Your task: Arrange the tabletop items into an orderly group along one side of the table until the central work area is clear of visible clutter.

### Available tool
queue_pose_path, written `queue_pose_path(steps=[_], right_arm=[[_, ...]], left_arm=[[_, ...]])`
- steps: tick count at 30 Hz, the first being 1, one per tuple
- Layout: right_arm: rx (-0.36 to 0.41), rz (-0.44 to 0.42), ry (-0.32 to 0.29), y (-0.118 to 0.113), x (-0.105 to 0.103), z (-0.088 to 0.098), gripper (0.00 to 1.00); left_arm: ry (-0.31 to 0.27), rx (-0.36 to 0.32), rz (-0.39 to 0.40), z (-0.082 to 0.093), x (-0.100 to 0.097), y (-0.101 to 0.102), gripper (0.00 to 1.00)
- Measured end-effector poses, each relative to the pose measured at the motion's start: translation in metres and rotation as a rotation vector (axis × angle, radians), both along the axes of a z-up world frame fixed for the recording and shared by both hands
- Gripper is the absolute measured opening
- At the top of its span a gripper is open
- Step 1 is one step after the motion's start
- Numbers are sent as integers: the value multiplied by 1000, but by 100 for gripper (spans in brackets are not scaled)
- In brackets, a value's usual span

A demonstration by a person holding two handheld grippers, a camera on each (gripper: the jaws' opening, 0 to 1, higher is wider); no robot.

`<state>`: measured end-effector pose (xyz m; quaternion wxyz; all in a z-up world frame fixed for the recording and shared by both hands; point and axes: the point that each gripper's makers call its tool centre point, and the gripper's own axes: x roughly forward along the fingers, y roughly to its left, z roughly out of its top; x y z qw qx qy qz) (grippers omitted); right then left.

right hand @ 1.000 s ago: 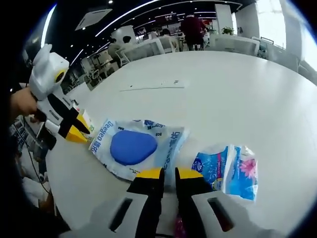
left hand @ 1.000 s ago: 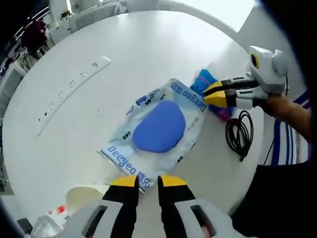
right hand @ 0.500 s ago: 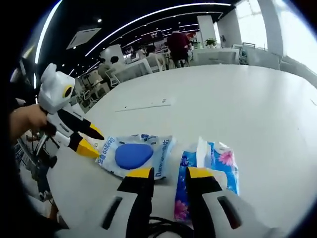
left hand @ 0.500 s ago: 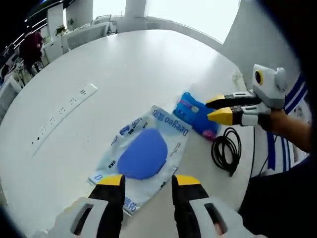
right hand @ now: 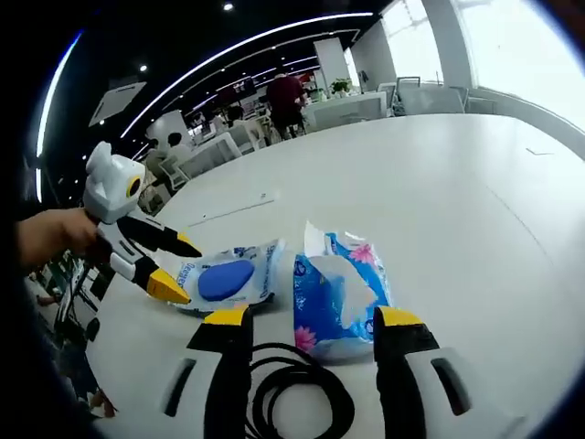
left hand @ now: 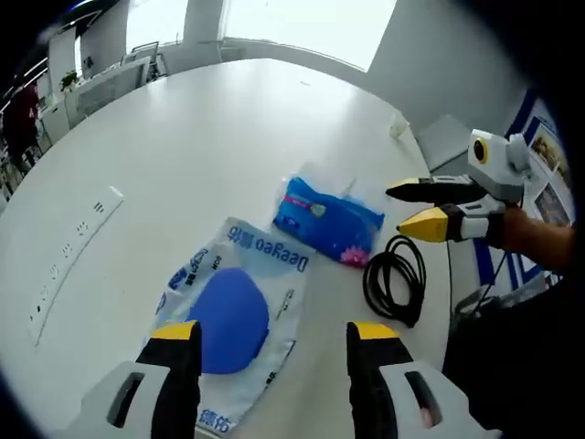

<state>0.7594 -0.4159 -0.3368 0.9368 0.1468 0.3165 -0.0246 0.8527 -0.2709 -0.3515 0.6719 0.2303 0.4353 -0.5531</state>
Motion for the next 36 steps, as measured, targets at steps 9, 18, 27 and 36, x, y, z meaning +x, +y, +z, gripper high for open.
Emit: queue_pose_path(steps=[9, 18, 27, 36], right_arm=[[2, -33, 52, -6, -7, -14, 47], [19, -72, 140, -12, -4, -24, 30], [96, -131, 190, -10, -7, -31, 19], [70, -156, 233, -15, -12, -33, 21]], left_arm=[[7, 48, -171, -6, 0, -27, 60], [8, 90, -240, -15, 11, -48, 47], [-26, 101, -285, -21, 23, -72, 38], [-49, 97, -293, -25, 37, -91, 35]])
